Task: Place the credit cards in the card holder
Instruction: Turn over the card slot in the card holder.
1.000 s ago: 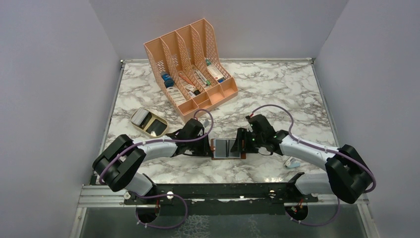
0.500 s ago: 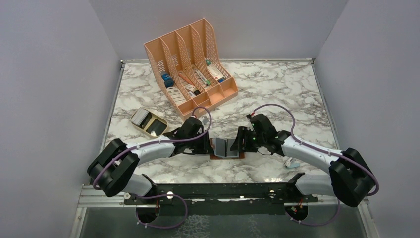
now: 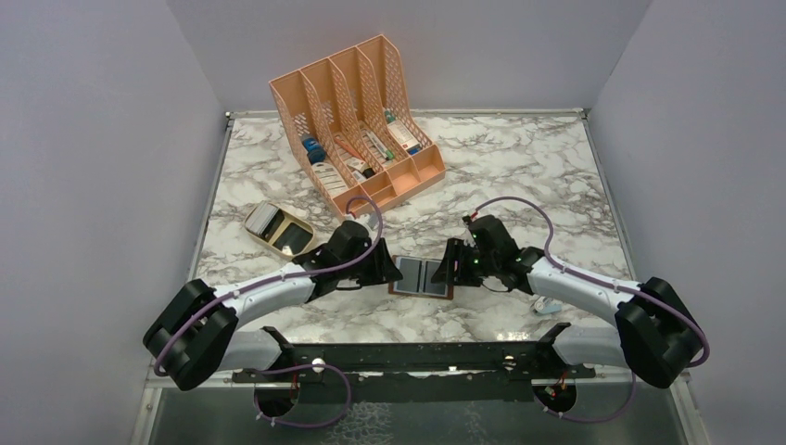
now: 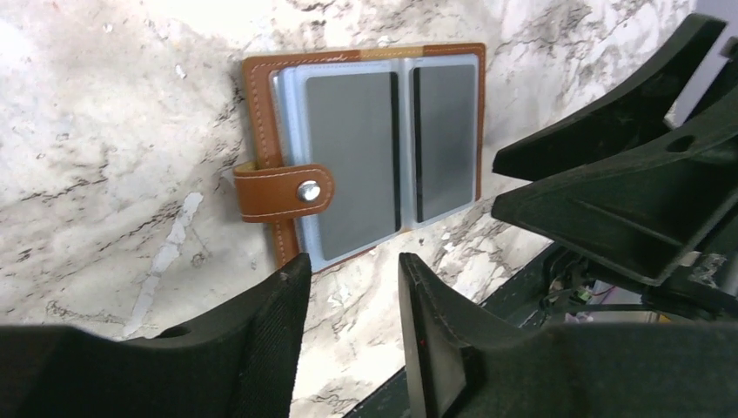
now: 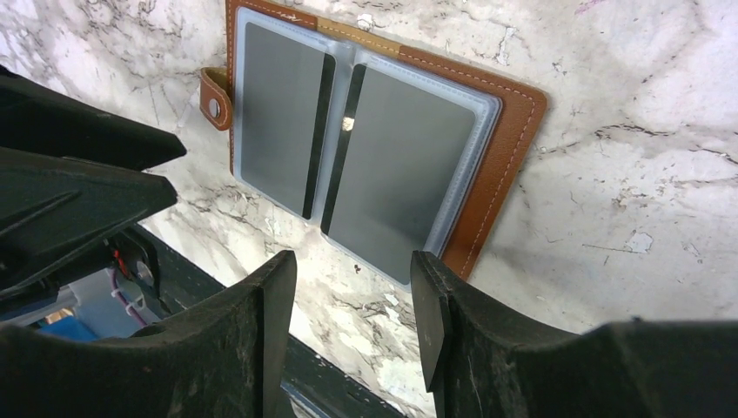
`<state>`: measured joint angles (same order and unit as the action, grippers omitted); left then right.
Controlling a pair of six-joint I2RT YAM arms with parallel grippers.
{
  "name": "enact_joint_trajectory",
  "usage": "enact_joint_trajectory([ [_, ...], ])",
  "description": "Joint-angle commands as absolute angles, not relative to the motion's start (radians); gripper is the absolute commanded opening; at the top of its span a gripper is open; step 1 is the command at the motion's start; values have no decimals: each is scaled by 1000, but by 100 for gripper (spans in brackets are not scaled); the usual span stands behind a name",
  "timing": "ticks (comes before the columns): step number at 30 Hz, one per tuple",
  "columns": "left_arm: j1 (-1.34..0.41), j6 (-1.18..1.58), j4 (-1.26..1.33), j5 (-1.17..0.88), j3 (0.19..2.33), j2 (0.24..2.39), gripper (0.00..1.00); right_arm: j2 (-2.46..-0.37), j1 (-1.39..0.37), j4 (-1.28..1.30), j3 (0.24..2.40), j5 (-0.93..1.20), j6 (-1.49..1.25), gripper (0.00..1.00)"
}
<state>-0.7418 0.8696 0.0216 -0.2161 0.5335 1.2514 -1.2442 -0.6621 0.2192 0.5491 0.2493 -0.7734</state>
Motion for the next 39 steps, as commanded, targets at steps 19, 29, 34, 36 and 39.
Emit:
enact_joint_trajectory([
  [19,-747,886,262,-280,450,1297,62,-1224,-669,208,554,239,-773,51],
  [29,-749,891,310,-332,468,1358,62,-1236,-669,195,556,256,-769,51],
  [34,-750,884,311,-344,469,1386,62,-1233,-669,201,562,255,-763,51],
  [36,-750,885,312,-344,468,1394,62,-1236,-669,198,564,260,-761,51],
  [39,-750,883,319,-345,467,1401,62,-1243,-669,202,568,259,-757,51],
])
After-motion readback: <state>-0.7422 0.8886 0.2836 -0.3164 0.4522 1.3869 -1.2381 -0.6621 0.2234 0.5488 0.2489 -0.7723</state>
